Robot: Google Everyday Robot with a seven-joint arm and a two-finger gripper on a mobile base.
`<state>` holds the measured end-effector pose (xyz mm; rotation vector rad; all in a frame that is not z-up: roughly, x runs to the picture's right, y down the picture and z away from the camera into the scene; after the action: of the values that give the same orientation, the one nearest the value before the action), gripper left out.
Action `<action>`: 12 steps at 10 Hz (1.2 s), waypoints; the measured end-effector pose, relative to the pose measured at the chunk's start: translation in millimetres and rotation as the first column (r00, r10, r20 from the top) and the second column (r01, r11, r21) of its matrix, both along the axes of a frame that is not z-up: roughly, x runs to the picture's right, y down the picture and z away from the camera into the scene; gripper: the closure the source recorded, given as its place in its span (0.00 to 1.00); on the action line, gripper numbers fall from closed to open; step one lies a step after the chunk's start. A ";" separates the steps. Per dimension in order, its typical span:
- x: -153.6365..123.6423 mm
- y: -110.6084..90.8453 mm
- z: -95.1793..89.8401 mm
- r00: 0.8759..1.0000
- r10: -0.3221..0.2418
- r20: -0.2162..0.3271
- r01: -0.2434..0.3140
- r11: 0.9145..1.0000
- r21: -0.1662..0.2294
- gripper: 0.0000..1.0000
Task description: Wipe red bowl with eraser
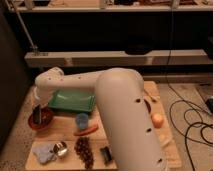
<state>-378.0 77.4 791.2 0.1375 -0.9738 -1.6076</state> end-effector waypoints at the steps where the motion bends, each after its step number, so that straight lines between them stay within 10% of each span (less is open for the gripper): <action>1: 4.5 0.5 -0.8 1.000 -0.003 -0.003 0.003 1.000 0.000 1.00; 12: 16.1 -21.2 37.3 0.996 0.009 -0.084 -0.007 1.000 0.027 1.00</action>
<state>-361.9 56.2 828.5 0.0913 -0.8865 -1.6065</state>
